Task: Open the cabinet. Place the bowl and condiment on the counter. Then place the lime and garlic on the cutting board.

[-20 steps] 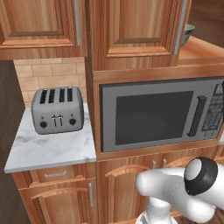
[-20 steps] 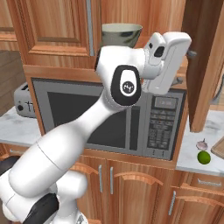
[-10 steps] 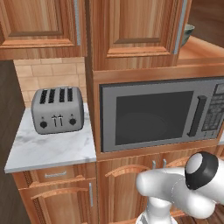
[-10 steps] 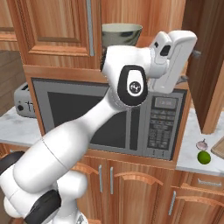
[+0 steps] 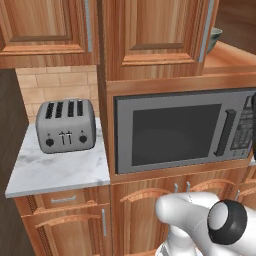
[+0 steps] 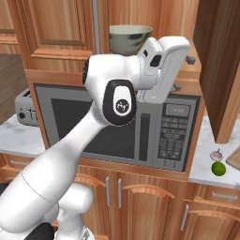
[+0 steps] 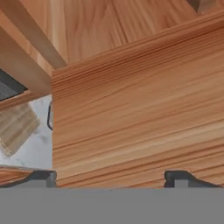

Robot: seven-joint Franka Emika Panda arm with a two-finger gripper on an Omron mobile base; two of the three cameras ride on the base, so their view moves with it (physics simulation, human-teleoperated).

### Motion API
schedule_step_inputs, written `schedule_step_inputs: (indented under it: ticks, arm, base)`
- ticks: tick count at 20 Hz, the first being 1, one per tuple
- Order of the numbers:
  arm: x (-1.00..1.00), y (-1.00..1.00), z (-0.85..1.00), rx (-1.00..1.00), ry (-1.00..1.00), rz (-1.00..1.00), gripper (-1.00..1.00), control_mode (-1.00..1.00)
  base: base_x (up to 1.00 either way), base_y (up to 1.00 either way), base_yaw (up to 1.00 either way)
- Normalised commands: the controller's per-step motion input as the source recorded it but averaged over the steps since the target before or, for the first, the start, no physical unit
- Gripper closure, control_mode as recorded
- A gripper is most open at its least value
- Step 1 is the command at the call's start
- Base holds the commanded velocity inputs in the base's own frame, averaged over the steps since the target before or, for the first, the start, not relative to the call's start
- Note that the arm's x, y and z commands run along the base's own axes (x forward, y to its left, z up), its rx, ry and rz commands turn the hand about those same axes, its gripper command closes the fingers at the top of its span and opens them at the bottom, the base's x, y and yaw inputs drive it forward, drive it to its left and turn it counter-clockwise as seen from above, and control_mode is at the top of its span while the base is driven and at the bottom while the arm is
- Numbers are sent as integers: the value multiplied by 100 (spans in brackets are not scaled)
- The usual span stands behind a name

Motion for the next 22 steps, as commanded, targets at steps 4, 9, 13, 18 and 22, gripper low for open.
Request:
schedule_step_inputs:
  ticks: [4, 9, 13, 18, 22]
  arm:
    - [-29, 42, 10, 16, 0, 0, -100, -100]
    - [-13, 61, 18, 20, 0, 0, -100, -100]
    - [-3, 60, 3, 21, 0, 0, -100, -100]
    - [-4, 54, 0, 24, -1, 0, -100, -100]
    - [-9, 41, 0, 26, -7, 0, -100, -100]
  base:
    - [0, 0, 0]
    - [0, 0, 0]
    - [0, 0, 0]
    - [0, 0, 0]
    - [0, 0, 0]
